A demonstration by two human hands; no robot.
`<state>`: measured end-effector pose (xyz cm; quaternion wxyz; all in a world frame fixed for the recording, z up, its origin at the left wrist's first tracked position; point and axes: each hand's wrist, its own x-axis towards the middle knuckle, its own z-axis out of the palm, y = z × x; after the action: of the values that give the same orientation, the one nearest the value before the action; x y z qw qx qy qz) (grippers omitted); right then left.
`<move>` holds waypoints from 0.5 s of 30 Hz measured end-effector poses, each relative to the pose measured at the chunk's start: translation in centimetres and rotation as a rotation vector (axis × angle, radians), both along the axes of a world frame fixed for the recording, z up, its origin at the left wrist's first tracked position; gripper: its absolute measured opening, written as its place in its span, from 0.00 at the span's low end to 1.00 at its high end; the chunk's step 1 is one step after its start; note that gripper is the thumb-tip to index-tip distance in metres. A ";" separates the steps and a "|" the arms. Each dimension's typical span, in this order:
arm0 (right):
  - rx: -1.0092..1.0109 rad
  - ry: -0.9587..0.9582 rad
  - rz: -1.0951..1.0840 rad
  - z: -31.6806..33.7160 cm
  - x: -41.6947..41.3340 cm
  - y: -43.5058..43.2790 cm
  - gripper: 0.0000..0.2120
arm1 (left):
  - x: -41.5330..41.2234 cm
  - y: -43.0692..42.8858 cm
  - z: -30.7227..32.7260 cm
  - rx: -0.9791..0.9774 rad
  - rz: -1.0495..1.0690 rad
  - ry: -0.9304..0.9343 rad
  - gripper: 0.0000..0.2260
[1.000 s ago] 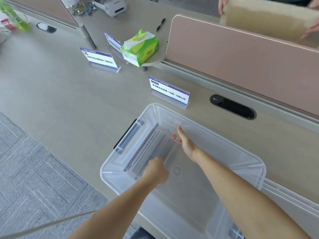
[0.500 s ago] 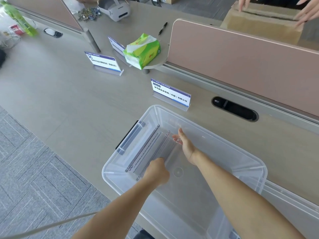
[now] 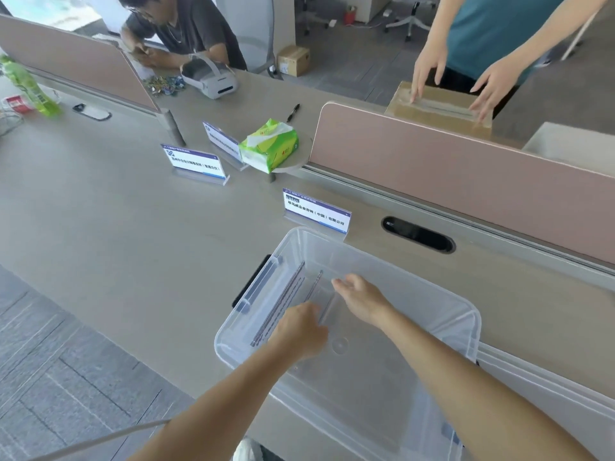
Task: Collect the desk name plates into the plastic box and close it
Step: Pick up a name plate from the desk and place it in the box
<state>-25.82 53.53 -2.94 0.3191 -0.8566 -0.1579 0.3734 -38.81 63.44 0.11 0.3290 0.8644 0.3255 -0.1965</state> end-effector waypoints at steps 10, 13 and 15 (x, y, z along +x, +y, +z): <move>-0.199 -0.451 0.103 10.6 -8.7 1.4 0.14 | -3.7 8.9 5.4 0.086 -0.239 -0.228 0.20; -0.230 -0.550 0.199 13.9 -9.3 2.4 0.16 | -2.6 11.7 7.4 0.181 -0.430 -0.236 0.18; -0.261 -0.612 0.276 16.0 -8.9 3.0 0.17 | -0.8 13.6 8.2 0.280 -0.511 -0.252 0.15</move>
<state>-34.72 56.53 13.05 0.0914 -0.9329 -0.3112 0.1562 -39.62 77.01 8.33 0.1846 0.9726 0.0784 -0.1175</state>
